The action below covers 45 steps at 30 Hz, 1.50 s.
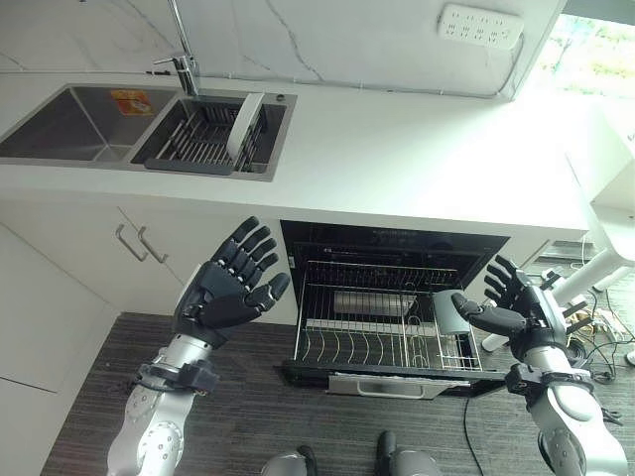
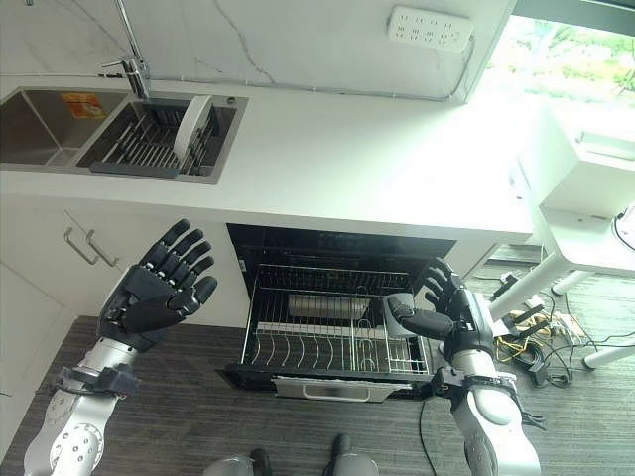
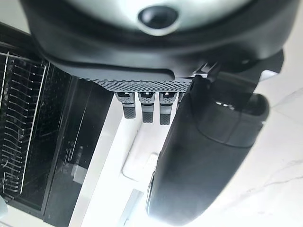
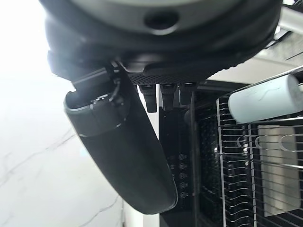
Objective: Place the dishes in the dishwasher.
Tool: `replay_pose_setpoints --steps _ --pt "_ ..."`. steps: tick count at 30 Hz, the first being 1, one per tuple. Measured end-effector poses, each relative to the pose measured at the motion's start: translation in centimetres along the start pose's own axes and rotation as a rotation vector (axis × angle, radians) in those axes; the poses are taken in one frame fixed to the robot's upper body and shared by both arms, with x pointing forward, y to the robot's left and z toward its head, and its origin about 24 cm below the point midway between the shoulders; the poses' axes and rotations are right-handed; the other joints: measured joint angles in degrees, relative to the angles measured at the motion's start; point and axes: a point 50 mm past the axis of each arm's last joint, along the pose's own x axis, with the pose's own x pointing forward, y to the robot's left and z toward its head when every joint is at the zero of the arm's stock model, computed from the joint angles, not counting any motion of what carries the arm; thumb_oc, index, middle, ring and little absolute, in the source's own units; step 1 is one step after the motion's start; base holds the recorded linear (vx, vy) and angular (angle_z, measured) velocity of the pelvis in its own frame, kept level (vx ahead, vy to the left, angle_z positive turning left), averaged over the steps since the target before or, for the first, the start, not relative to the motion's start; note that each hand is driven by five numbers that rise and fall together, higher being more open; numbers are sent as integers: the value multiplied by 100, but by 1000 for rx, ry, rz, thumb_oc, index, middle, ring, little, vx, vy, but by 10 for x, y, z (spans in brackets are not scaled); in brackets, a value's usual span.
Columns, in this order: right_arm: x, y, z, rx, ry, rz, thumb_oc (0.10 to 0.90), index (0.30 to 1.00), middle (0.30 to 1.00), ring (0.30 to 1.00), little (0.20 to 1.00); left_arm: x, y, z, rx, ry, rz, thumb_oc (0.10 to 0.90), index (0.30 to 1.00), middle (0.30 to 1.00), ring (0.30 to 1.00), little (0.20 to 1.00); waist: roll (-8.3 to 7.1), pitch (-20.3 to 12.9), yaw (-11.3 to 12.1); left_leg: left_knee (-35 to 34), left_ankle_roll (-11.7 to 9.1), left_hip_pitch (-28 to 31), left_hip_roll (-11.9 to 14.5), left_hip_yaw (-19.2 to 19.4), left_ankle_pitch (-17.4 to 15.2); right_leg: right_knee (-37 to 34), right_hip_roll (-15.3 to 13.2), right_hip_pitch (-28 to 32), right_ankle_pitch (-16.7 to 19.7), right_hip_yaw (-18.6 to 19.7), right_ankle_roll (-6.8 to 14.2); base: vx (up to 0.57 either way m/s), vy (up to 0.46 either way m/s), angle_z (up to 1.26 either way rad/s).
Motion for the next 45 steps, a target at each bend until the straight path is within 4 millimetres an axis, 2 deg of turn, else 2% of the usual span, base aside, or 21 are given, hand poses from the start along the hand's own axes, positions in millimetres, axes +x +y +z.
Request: replay_pose_setpoints --steps 3,9,28,32,34,38,41,42,43,44,45 --pt "0 -1 3 -3 -18 0 800 900 900 900 900 -3 -2 3 8 -19 -4 800 900 900 900 900 24 -14 11 0 45 -32 -2 -14 47 11 -6 -28 9 -25 18 -8 3 4" --pt "7 2 14 -5 -71 5 800 900 900 900 900 5 -3 11 20 -71 14 800 900 900 900 900 74 -43 -10 -34 22 -19 -1 -56 70 26 -6 -34 -36 -81 10 -8 -6 2" --pt "10 -3 22 -25 -99 3 800 900 900 900 900 5 1 17 39 -109 69 800 900 900 900 900 76 -52 4 -176 -23 66 -28 -54 129 105 -5 -35 -89 -71 -20 1 51 0" --pt "9 -7 22 -26 -99 -12 800 900 900 900 900 5 1 17 39 -108 65 800 900 900 900 900 55 -64 1 -168 26 61 -100 -49 94 105 -62 -43 -59 -42 34 1 184 -1" --pt "8 -7 21 -26 -94 -14 800 900 900 900 900 5 1 17 39 -106 57 800 900 900 900 900 -4 -98 3 -164 58 51 -158 -1 75 103 -117 -85 -32 10 84 -7 188 -7" --pt "6 -7 18 -15 -90 -22 800 900 900 900 900 5 0 15 35 -84 19 800 900 900 900 900 -66 -116 -37 -68 189 13 -261 25 -2 83 -240 -84 32 35 210 -4 146 0" --pt "2 -9 14 -12 -82 -29 800 900 900 900 900 4 1 11 31 -48 -2 800 900 900 900 900 -124 -120 -77 29 354 -82 -367 62 -17 -91 -281 -78 257 1 329 -68 134 -1" --pt "2 -8 13 -11 -79 -23 800 900 900 900 900 4 2 11 30 -43 4 800 900 900 900 900 -128 -118 -67 52 386 -98 -346 147 -10 -260 -250 -87 499 -119 322 -81 118 -48" --pt "6 -3 15 -6 -88 0 800 900 900 900 900 3 5 13 39 -43 15 800 900 900 900 900 -86 -114 7 -2 471 -166 -176 318 5 -683 -102 -44 1008 -332 303 -53 81 -74" --pt "11 3 18 0 -101 21 800 900 900 900 900 4 8 14 48 -42 22 800 900 900 900 900 -66 -96 -6 33 536 -226 -27 449 11 -541 1 -79 821 -688 309 -70 30 -78" --pt "11 5 18 1 -105 30 800 900 900 900 900 4 10 13 45 -34 32 800 900 900 900 900 -48 -94 -13 21 539 -211 35 447 37 12 160 -67 376 -767 296 -39 -15 -51"
